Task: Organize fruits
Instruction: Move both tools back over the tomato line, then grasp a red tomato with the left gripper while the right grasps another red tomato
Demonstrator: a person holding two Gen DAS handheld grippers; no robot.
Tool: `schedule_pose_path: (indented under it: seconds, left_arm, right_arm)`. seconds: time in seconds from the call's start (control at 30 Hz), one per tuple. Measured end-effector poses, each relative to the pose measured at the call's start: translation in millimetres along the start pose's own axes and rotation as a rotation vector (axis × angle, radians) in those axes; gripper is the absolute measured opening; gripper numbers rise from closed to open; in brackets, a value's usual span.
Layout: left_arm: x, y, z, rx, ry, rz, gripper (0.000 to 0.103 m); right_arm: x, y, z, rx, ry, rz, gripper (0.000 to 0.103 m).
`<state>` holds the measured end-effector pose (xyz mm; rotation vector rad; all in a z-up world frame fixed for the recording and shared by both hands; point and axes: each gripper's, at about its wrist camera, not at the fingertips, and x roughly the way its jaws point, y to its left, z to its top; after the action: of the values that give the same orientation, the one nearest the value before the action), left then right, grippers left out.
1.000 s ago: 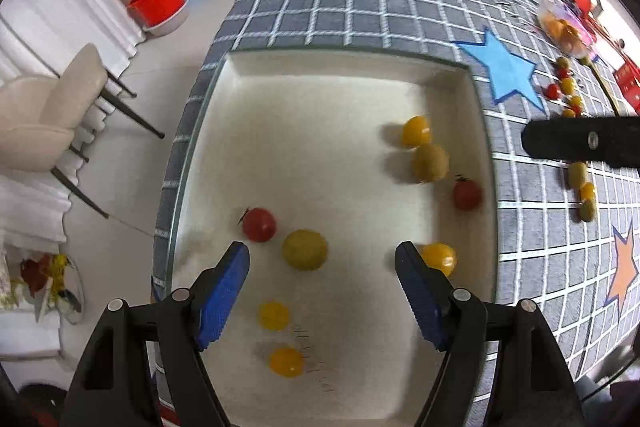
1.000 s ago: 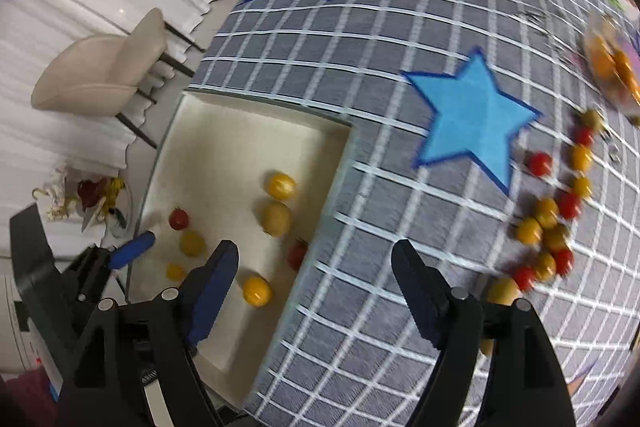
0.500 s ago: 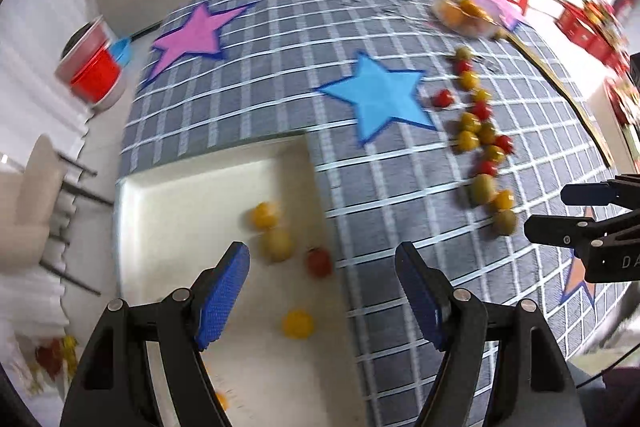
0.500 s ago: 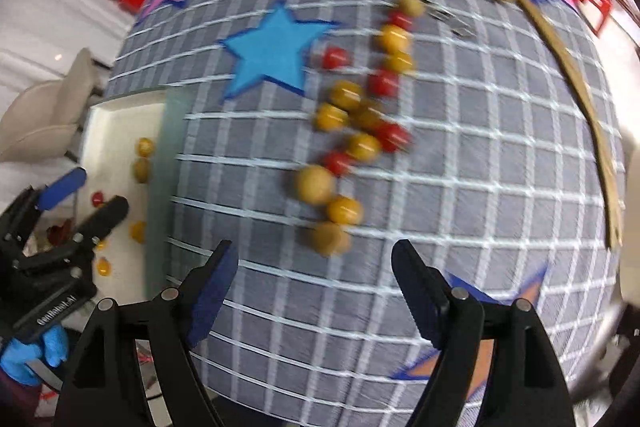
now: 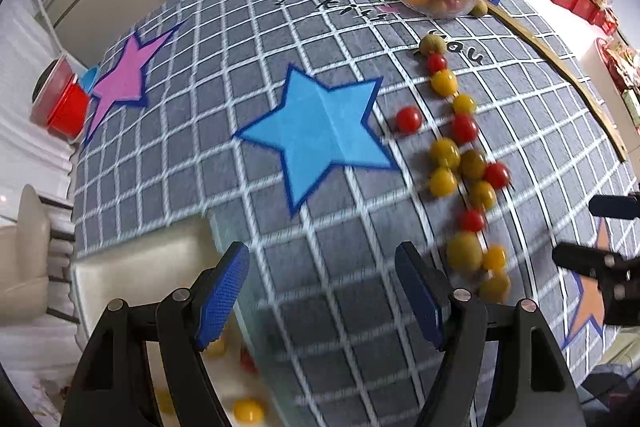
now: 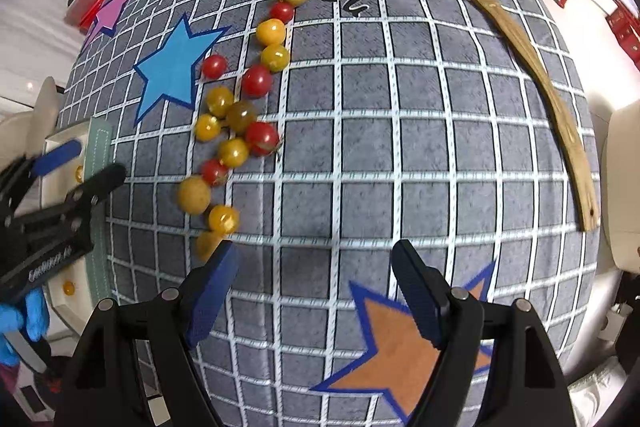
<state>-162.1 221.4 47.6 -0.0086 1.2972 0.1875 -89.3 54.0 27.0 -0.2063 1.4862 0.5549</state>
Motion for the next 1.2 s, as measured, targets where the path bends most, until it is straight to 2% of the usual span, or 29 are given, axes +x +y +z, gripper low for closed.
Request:
schedule_pose_path:
  seconds: [0.23,0.43,0.8,0.87,1.03,1.13,1.2]
  left_arm:
    - [32.3,-11.6,33.0,-0.004,0.007,-0.052,0.076]
    - [46.9,-22.0,48.9,0.02,0.013,-0.055,0.076]
    - [56.1,-31.3,69.9,0.014,0.001,-0.063,0.075]
    - [56.0,-32.7,71.9,0.012,-0.001,-0.073,0.066]
    - [55.9,-33.9,74.2,0.021,0.0,-0.092,0.051]
    - [55.3,-39.8,77.2,0.037,0.003,-0.117,0.036]
    - [54.1,-46.0,77.1,0.048,0.002,-0.121,0.031]
  right_arm:
    - [20.4,8.9,17.9,-0.071,0.001,0.02,0.073]
    - [34.7,19.7,27.8,-0.12,0.001,0.026,0.062]
    - [40.8,32.9,43.4,-0.17,-0.054,0.063,0.061]
    - [42.6,36.8,46.6,-0.179,-0.063,0.07,0.059]
    - [44.0,45.0,50.4,-0.194,-0.076,0.11,0.052]
    - [45.4,50.4,52.8,-0.194,-0.077,0.142,0.043]
    - [45.8,51.0,54.4,-0.18,-0.074,0.168,0.039]
